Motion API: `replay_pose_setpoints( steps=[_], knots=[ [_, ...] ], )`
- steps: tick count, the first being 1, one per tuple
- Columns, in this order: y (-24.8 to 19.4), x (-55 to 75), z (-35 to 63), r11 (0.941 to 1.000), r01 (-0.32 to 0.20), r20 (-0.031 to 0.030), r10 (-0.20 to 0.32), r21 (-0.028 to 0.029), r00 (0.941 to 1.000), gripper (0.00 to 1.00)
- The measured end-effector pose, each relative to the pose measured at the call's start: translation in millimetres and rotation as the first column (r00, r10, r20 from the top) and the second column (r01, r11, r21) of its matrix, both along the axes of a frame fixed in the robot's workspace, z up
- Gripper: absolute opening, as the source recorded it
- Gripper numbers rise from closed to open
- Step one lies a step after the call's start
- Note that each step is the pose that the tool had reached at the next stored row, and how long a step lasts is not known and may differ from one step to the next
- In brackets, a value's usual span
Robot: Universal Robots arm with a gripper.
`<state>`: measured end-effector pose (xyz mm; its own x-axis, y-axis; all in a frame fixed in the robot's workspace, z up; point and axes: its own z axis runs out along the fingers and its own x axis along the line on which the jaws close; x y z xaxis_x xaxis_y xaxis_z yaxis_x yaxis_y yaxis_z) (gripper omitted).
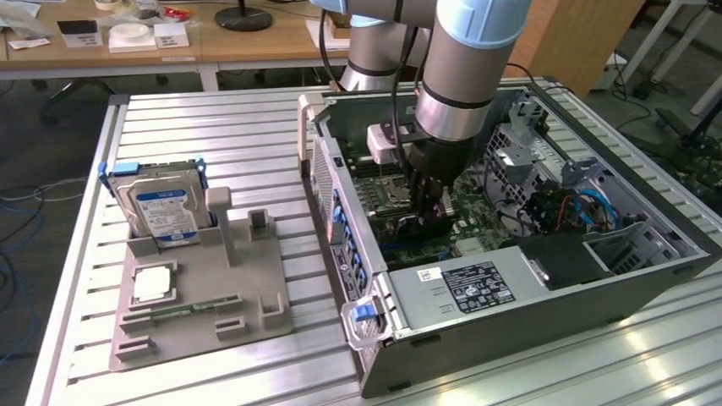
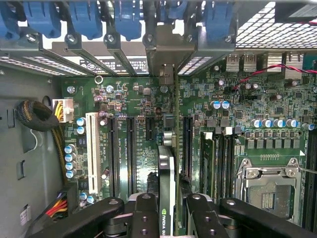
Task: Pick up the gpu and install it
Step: 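Insert the gpu into the slot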
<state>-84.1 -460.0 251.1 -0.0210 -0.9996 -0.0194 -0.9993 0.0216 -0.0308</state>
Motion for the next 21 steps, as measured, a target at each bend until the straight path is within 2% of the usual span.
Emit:
replay_pose_setpoints(
  steps=[21],
  knots=[
    [0.0, -2.9, -3.6, 1.0, 0.0, 0.0002, 0.0, 0.0005, 1.0, 0.26]
  ],
)
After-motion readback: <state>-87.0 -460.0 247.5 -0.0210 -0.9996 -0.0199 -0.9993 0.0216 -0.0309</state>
